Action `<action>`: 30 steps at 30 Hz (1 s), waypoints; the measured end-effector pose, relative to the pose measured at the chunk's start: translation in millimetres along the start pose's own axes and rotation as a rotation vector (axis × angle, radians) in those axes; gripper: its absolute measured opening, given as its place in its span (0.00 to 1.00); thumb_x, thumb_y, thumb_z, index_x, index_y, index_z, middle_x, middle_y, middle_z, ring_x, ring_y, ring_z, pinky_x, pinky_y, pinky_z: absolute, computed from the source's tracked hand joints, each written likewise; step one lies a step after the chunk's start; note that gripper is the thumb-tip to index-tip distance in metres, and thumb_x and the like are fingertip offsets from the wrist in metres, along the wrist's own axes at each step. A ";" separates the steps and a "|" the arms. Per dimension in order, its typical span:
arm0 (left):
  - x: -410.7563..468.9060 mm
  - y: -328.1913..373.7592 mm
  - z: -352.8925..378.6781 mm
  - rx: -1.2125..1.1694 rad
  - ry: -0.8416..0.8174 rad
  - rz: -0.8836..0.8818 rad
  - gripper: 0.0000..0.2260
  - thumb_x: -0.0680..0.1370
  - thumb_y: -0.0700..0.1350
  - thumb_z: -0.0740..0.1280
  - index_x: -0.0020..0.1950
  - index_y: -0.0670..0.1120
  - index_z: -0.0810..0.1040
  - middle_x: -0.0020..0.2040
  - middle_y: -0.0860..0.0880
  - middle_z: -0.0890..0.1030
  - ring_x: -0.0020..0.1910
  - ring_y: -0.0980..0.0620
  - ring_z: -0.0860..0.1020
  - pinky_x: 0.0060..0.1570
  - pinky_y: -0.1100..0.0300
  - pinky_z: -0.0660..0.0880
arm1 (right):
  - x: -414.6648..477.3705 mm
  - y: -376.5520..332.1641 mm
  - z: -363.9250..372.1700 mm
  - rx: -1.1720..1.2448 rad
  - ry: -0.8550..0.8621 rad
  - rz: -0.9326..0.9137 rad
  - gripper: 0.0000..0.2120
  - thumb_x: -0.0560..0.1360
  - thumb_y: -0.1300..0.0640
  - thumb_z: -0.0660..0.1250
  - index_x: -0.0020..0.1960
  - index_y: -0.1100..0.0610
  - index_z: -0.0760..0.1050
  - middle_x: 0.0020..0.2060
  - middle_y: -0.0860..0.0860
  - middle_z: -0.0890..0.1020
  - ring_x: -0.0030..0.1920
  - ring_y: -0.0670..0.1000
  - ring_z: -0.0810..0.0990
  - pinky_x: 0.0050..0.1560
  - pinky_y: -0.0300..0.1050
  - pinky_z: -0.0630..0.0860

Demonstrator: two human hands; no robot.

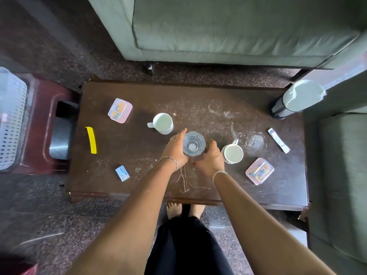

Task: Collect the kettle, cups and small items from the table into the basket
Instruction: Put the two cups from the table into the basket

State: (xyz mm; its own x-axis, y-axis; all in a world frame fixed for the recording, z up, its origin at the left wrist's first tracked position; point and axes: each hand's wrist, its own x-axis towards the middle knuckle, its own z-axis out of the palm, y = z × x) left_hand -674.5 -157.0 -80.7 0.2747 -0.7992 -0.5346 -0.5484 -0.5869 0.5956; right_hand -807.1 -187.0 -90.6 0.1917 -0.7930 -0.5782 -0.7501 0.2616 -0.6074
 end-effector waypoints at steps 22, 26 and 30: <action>36.8 -81.7 -91.2 0.171 0.147 -0.039 0.33 0.71 0.41 0.71 0.74 0.51 0.62 0.78 0.49 0.55 0.75 0.47 0.58 0.67 0.52 0.67 | -10.8 -93.4 117.7 0.339 -0.092 0.073 0.35 0.75 0.67 0.59 0.78 0.56 0.48 0.75 0.54 0.62 0.74 0.54 0.62 0.74 0.51 0.61; 60.7 -86.5 -97.1 0.199 0.046 0.068 0.36 0.72 0.39 0.71 0.76 0.49 0.59 0.77 0.48 0.59 0.76 0.49 0.58 0.70 0.54 0.63 | 16.3 -104.7 127.1 0.451 -0.066 0.131 0.42 0.74 0.72 0.56 0.78 0.56 0.35 0.78 0.56 0.53 0.77 0.54 0.55 0.76 0.54 0.58; 77.5 -85.4 -95.4 0.218 -0.029 0.122 0.35 0.70 0.42 0.72 0.75 0.51 0.63 0.72 0.48 0.68 0.71 0.48 0.66 0.65 0.54 0.67 | 33.9 -105.2 132.5 0.499 0.002 0.196 0.41 0.73 0.74 0.53 0.78 0.57 0.38 0.77 0.55 0.56 0.77 0.52 0.56 0.76 0.47 0.54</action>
State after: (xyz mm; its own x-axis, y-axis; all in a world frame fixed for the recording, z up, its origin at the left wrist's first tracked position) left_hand -531.0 -181.2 -115.8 0.1745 -0.8567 -0.4854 -0.7348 -0.4415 0.5150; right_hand -637.9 -168.6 -118.4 0.0770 -0.7040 -0.7060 -0.3796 0.6341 -0.6737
